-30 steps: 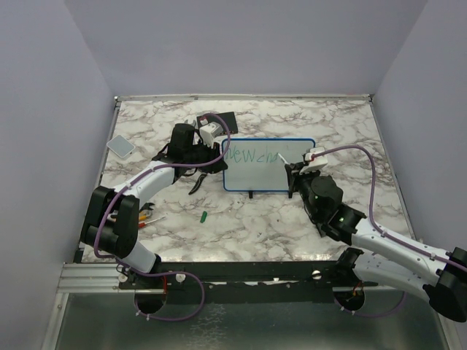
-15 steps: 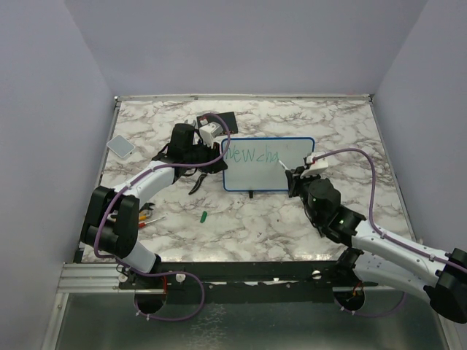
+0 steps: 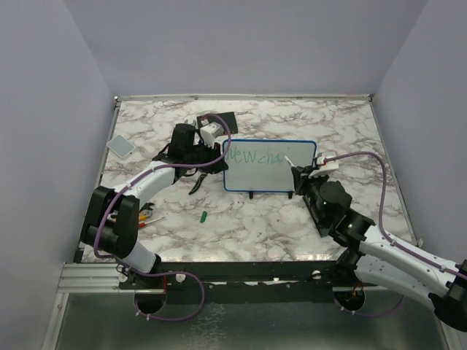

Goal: Write a sentence on the whiteboard

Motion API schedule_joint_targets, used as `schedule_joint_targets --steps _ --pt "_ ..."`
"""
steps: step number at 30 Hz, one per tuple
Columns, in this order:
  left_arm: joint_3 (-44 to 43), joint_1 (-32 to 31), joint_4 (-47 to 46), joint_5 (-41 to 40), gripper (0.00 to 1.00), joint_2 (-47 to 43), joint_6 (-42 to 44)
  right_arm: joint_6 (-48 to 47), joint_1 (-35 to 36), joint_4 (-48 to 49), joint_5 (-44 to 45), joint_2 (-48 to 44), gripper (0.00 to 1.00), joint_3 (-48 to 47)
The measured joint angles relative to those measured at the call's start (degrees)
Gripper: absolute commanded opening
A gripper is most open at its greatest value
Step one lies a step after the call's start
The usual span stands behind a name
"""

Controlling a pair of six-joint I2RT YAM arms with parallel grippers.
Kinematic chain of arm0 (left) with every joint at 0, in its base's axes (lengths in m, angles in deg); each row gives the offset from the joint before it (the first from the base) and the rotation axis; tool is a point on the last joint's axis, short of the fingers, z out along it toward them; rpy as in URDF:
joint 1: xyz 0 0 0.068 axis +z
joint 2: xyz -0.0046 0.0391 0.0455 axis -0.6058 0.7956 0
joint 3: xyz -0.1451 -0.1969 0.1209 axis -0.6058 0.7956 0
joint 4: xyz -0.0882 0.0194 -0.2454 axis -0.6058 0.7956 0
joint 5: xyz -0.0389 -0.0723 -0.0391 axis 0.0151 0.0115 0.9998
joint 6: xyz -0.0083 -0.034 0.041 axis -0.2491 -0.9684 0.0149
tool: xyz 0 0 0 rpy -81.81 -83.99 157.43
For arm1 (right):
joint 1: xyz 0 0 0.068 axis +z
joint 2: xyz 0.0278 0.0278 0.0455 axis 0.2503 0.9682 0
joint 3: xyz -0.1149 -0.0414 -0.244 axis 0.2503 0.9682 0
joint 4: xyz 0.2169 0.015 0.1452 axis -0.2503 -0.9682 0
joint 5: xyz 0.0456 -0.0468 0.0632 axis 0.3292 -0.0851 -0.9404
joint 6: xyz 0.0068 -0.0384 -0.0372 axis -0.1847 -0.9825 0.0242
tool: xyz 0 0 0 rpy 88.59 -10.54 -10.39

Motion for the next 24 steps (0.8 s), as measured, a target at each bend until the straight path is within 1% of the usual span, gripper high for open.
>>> schedule_joint_targets --steps 5,17,24 --pt "0.0 0.0 0.0 0.0 0.21 0.0 0.0 -1.8 0.0 0.8 -0.5 -2.3 0.01 -0.1" --pt "0.0 0.0 0.0 0.0 0.21 0.0 0.0 -3.7 0.0 3.0 -0.3 2.6 0.01 -0.2" --pt "0.0 0.0 0.0 0.0 0.21 0.0 0.0 -1.8 0.0 0.9 -0.1 2.8 0.01 -0.2"
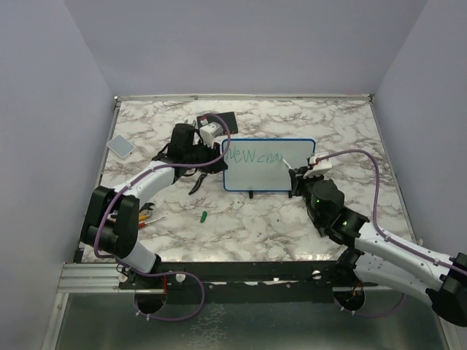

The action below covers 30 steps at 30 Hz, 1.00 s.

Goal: Write a sentence on the whiteboard

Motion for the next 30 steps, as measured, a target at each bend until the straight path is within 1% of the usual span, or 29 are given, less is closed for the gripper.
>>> schedule_joint_targets --steps 6,13,22,30 --pt "0.0 0.0 0.0 0.0 0.21 0.0 0.0 3.4 0.0 -2.7 0.0 -1.6 0.01 1.5" --pt "0.0 0.0 0.0 0.0 0.21 0.0 0.0 3.9 0.0 -3.2 0.0 -0.6 0.01 1.9" --pt "0.0 0.0 0.1 0.0 0.21 0.0 0.0 1.6 0.0 -1.7 0.1 -0.1 0.01 1.1" --pt "0.0 0.0 0.1 0.0 0.21 0.0 0.0 -1.5 0.0 2.1 1.0 -0.1 0.01 -0.9"
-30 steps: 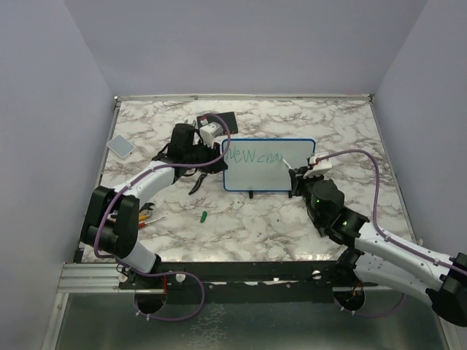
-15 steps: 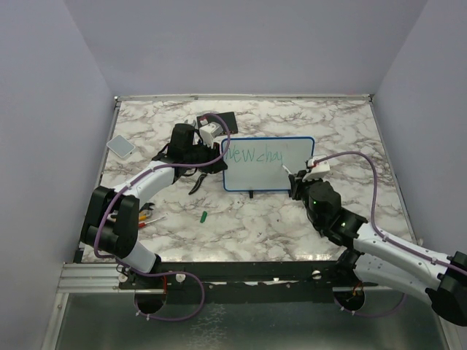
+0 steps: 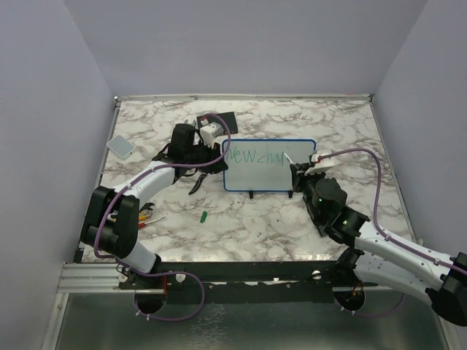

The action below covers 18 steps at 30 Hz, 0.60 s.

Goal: Write a sentence on the whiteboard

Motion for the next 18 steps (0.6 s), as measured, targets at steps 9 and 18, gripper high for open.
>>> schedule_joint_targets --steps 9,18 --pt "0.0 0.0 0.0 0.0 0.21 0.0 0.0 -0.1 0.0 0.6 3.3 -0.1 0.01 0.0" --pt "0.0 0.0 0.0 0.0 0.21 0.0 0.0 0.8 0.0 -0.8 4.6 -0.9 0.01 0.0"
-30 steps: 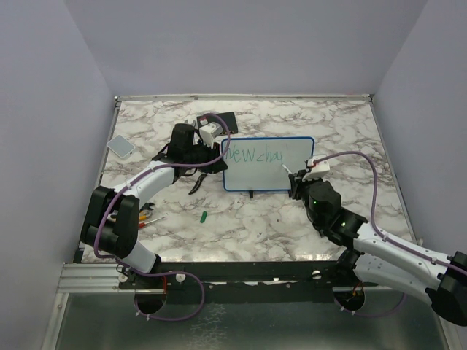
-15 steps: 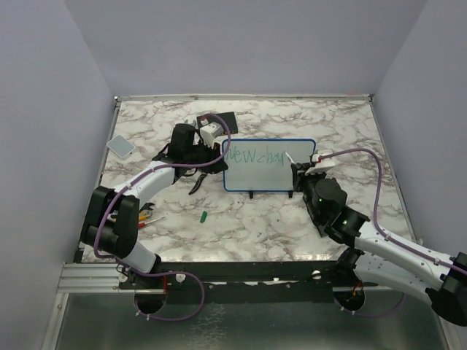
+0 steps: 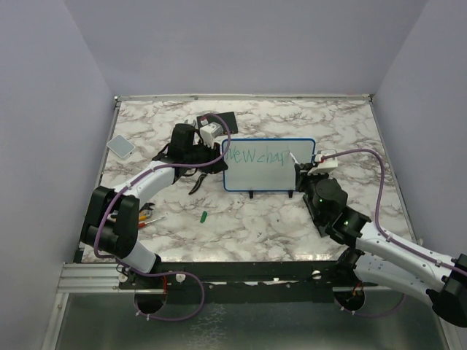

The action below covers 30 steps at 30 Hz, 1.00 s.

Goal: Write a sentence on the whiteboard

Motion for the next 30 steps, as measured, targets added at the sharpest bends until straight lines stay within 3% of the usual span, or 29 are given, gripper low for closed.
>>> schedule_joint_targets --steps 30 --pt "0.0 0.0 0.0 0.0 0.21 0.0 0.0 8.7 0.0 -7.2 -0.9 -0.6 0.00 2.5"
